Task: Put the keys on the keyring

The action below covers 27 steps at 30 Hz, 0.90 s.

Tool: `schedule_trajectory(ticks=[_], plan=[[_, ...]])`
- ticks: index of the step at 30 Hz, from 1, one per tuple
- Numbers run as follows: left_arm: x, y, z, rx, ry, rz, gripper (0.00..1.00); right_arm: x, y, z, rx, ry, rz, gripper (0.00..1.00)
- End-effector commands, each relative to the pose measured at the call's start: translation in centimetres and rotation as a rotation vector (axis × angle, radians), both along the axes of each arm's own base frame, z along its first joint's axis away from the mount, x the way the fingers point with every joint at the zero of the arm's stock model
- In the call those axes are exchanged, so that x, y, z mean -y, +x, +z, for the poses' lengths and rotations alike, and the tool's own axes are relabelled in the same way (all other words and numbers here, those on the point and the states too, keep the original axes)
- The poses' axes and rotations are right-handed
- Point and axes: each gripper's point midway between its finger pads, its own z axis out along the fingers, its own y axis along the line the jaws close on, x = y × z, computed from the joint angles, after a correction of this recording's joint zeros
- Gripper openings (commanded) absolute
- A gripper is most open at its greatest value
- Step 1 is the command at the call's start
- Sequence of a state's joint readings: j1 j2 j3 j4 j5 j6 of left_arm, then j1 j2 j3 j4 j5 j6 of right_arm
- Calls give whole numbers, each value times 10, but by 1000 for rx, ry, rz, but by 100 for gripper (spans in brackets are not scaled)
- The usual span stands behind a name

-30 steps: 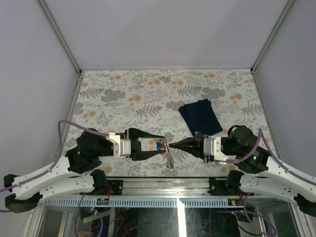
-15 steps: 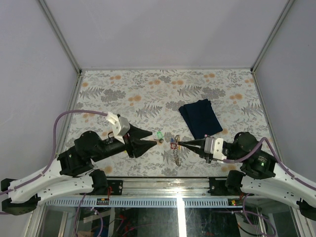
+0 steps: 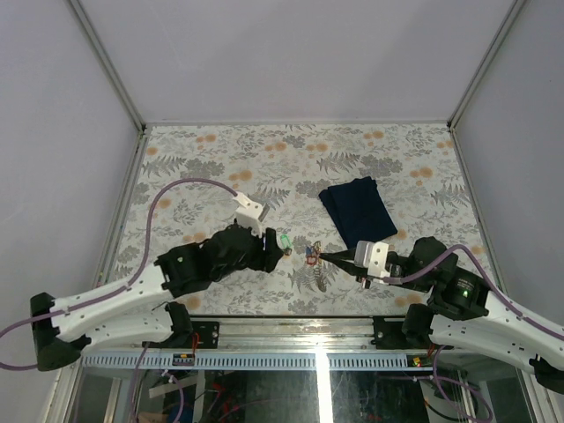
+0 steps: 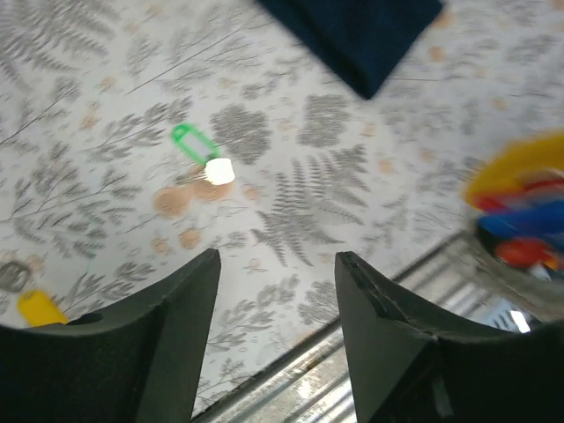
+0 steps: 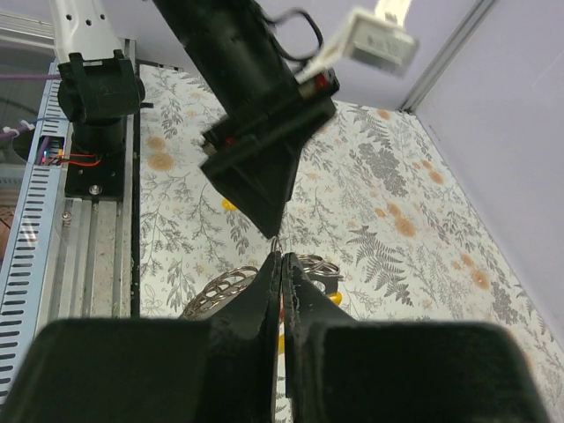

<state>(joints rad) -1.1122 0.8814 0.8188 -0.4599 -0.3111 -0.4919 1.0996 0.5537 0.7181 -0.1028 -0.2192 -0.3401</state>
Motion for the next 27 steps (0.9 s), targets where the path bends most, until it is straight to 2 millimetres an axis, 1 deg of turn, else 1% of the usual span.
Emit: schedule_trajectory(ticks=[1,4,6,7,10,13,16,19,23,27], plan=[[-13,30,-19,-104,33,162,58,2,3,15,2,57,-31,0],[-12,53,-30,-152,41,259,58,2,5,14,-13,62,-43,0],[-10,67,-36,-167,42,348,62,2,6,14,-28,68,-54,0],[-7,72,-40,-176,37,378,62,2,7,15,-36,75,-59,0],[3,85,-60,-230,20,479,62,3,12,14,-59,94,-93,0],[13,92,-79,-274,-6,548,61,9,19,18,-75,117,-147,0],[15,94,-100,-298,39,600,57,15,24,21,-90,138,-197,0],[25,92,-118,-328,50,602,57,16,22,23,-100,142,-191,0],[49,98,-123,-329,23,579,54,13,19,22,-114,152,-170,0],[62,107,-133,-327,43,578,49,14,17,22,-120,160,-164,0]])
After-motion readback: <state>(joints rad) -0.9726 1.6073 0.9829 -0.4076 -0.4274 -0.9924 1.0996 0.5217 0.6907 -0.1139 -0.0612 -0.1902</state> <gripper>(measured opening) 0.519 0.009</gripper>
